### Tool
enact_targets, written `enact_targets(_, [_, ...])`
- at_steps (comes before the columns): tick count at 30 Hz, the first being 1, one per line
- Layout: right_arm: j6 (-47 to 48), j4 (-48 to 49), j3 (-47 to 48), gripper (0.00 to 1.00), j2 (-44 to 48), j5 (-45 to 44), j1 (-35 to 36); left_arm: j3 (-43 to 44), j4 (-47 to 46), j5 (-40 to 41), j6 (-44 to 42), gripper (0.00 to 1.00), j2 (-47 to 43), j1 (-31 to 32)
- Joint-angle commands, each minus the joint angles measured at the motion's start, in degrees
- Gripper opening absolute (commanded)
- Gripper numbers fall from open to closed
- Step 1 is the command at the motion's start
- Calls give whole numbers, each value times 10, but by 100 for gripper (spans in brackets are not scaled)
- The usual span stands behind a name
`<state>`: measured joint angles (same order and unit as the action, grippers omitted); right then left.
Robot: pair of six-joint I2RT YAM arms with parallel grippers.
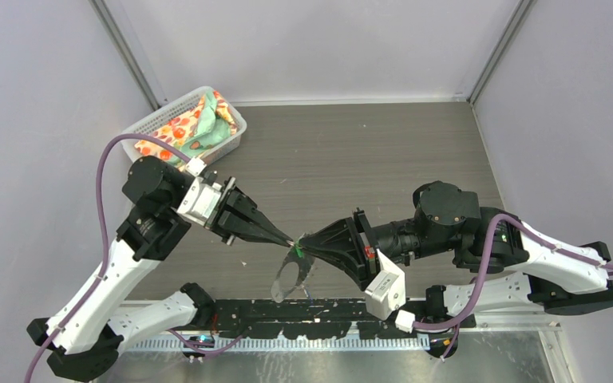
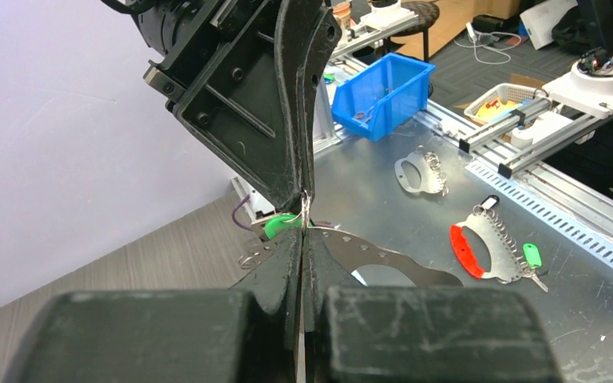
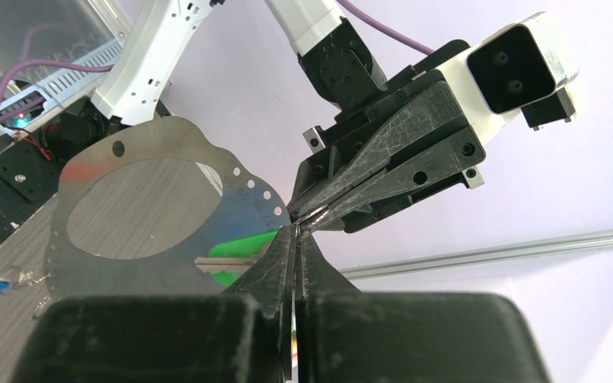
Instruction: Put the keys on the keyring
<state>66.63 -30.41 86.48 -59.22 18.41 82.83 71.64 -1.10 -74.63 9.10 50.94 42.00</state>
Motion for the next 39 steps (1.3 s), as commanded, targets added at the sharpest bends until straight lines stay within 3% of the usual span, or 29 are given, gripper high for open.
enact_targets(1, [-11,27,4,1,8,-15,3,-4,-1,15,-18,0,-12,3])
enact_targets(21, [-29,25,-7,1,25,-32,3,-10,2,88,-35,0,-19,2])
enact_targets(39, [-32,8,11,1,12,-66,3,-15,25,64,-52,0,-25,3])
